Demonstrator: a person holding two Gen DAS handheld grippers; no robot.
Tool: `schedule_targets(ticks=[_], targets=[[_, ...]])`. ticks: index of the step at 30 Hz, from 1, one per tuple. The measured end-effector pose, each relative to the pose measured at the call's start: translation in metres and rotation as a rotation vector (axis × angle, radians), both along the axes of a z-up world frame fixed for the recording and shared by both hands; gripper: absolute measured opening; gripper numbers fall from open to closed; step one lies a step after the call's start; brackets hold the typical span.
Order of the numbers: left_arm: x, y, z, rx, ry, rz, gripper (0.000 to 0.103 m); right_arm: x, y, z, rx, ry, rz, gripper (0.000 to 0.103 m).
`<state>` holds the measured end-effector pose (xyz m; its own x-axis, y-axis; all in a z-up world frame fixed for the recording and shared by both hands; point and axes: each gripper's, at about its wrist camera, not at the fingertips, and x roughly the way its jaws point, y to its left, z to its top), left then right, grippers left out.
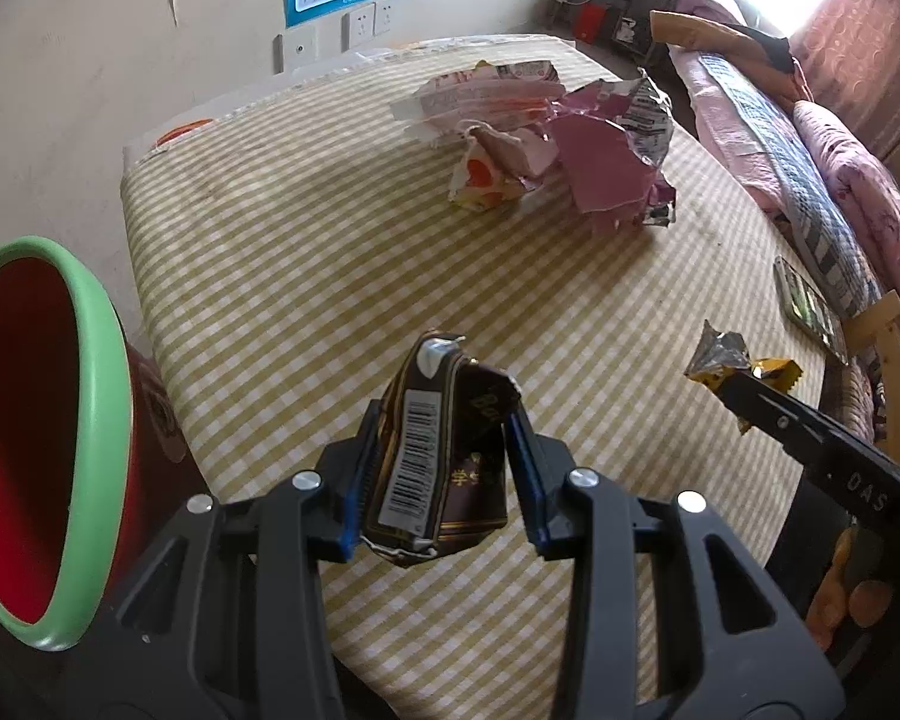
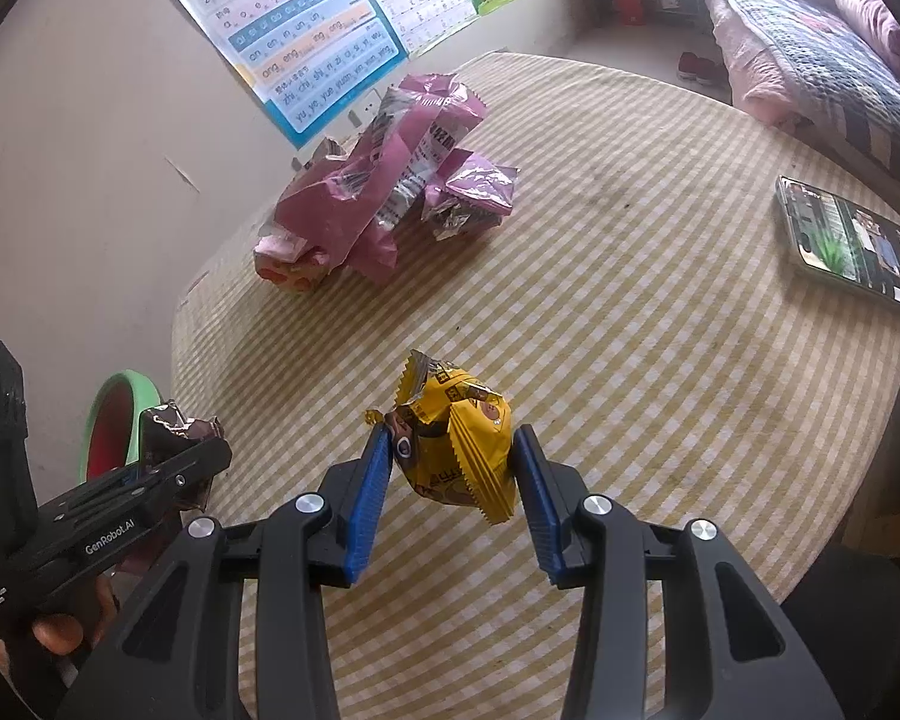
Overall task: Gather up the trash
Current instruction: 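Grasp the brown chocolate wrapper with the left gripper while the right holds the gold wrapper, then carry the brown wrapper and gold wrapper together over the red bin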
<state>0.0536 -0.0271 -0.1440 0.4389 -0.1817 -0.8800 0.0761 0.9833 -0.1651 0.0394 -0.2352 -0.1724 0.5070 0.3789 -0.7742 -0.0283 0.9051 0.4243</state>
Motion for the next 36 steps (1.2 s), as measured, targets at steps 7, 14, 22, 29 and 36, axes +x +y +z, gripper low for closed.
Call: schedule_targets(ticks=[7,14,22,29,36], targets=[[-0.004,0.004,0.007,-0.031,-0.032,0.004,0.038,0.001,0.006,0.000,-0.018,0.005,0.007,0.041],[-0.008,0.010,0.018,-0.038,-0.064,0.021,0.038,0.000,0.016,0.006,-0.028,-0.009,0.025,0.041],[-0.012,0.017,0.026,-0.061,-0.090,0.041,0.038,-0.004,0.029,0.018,-0.038,-0.027,0.057,0.041],[-0.016,0.024,0.029,-0.082,-0.101,0.048,0.038,-0.009,0.044,0.024,-0.057,-0.033,0.090,0.041],[-0.019,0.032,0.028,-0.105,-0.100,0.063,0.038,-0.012,0.055,0.028,-0.077,-0.035,0.113,0.041]])
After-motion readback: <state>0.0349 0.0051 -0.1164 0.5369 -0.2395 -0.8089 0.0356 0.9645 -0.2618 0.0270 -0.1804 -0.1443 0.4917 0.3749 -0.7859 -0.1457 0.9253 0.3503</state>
